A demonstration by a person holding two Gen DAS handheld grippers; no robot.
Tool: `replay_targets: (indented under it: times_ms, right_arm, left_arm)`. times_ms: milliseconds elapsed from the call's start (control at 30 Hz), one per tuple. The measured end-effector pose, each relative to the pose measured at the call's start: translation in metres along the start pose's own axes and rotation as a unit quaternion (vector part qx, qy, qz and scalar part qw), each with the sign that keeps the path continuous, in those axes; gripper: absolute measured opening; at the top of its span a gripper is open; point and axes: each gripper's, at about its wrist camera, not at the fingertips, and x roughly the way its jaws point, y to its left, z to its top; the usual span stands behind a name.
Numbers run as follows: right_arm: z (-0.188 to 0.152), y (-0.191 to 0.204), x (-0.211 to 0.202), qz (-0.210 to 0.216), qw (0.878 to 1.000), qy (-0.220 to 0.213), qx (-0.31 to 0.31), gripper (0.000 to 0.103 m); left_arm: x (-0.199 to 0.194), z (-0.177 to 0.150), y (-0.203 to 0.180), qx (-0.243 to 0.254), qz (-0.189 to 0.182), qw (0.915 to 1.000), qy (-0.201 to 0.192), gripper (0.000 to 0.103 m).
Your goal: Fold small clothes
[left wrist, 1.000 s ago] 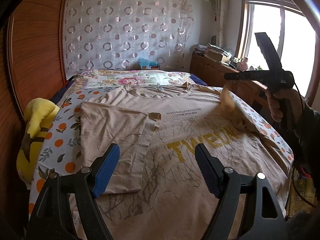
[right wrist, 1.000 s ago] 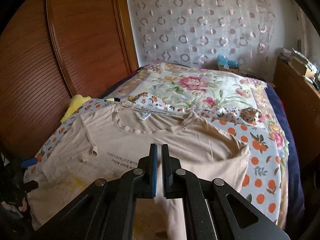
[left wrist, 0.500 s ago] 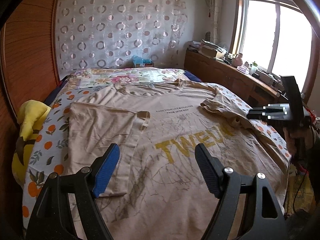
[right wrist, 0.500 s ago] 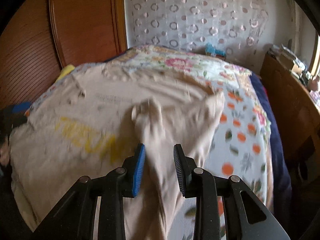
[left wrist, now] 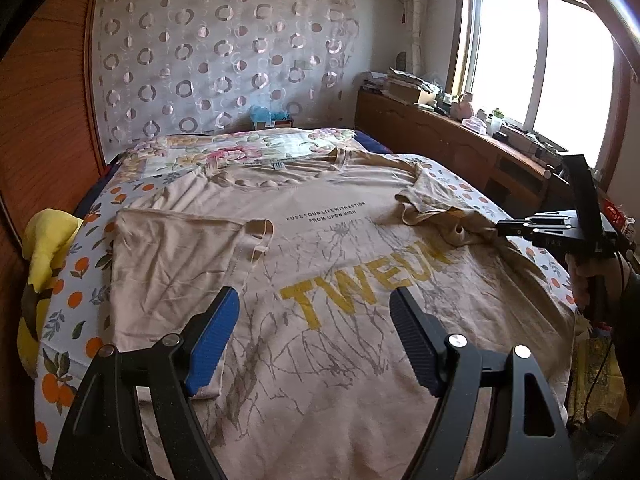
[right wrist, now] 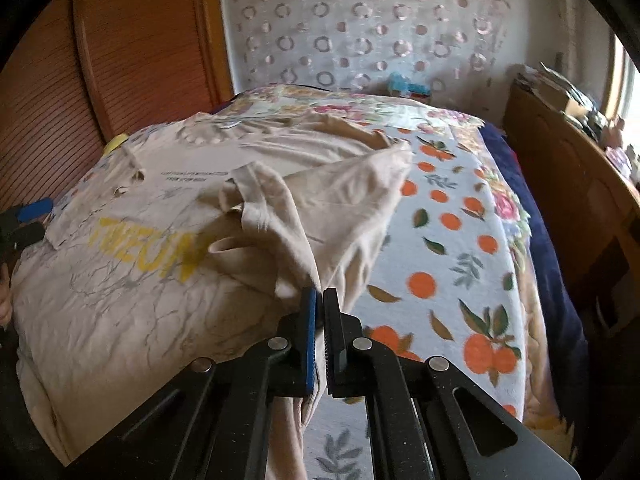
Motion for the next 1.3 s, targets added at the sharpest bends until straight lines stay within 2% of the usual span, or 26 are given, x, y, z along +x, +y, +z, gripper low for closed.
replay_targets:
  times_ms: [67, 200, 300, 333, 433, 467, 633, 900, 967, 1000, 1100, 1300]
  right_arm:
    - [-0.001, -0.003, -0.002, -0.014, 1.0, 0.0, 0.003, 0.003]
    - [-0.002, 0.002, -0.007, -0.013, 1.0, -0.004, 0.01, 0.004]
    - [-0.001, 0.012, -0.009, -0.014, 1.0, -0.014, 0.001, 0.008]
    - [-0.001, 0.013, -0.013, -0.01, 1.0, -0.018, -0.003, 0.011]
    - [0.0, 0.026, -0.02, -0.006, 0.999, -0.031, -0.021, 0.027]
    - [0.001, 0.031, -0.021, -0.001, 0.999, -0.034, -0.028, 0.027]
    - [0.003, 0.054, -0.005, 0.022, 0.998, -0.018, -0.06, 0.027]
    - [0.013, 0.034, 0.038, -0.042, 0.997, 0.036, -0.056, 0.027]
    - [0.014, 0.033, 0.037, -0.039, 0.997, 0.035, -0.056, 0.011]
    - [0.015, 0.033, 0.036, -0.039, 0.997, 0.033, -0.057, 0.007]
    - [0.014, 0.03, 0.025, -0.013, 0.999, 0.016, -0.045, 0.005]
    - [0.01, 0.027, -0.021, 0.045, 0.998, -0.025, -0.026, 0.004]
  left_arm:
    - [0.0, -0.002, 0.001, -0.002, 0.0, 1.0, 0.001, 0.078]
    - [0.0, -0.001, 0.002, -0.004, 0.001, 1.0, 0.001, 0.078]
    - [-0.002, -0.003, 0.003, -0.007, 0.002, 1.0, -0.001, 0.078]
    - [-0.002, -0.002, 0.003, -0.007, 0.002, 1.0, -0.002, 0.078]
    - [-0.004, -0.002, 0.004, -0.009, 0.003, 1.0, -0.004, 0.078]
    - [-0.004, -0.003, 0.004, -0.009, 0.002, 0.9999, -0.004, 0.078]
    - [-0.004, -0.004, 0.006, -0.01, 0.002, 0.9999, -0.001, 0.078]
    - [-0.007, -0.006, 0.011, -0.017, 0.007, 0.9998, -0.003, 0.078]
    - [-0.006, -0.007, 0.012, -0.018, 0.007, 0.9998, -0.003, 0.078]
    - [-0.006, -0.007, 0.013, -0.019, 0.007, 0.9998, -0.002, 0.078]
    - [-0.006, -0.007, 0.013, -0.018, 0.006, 0.9998, -0.003, 0.078]
    - [-0.006, -0.005, 0.012, -0.017, 0.007, 0.9998, -0.006, 0.078]
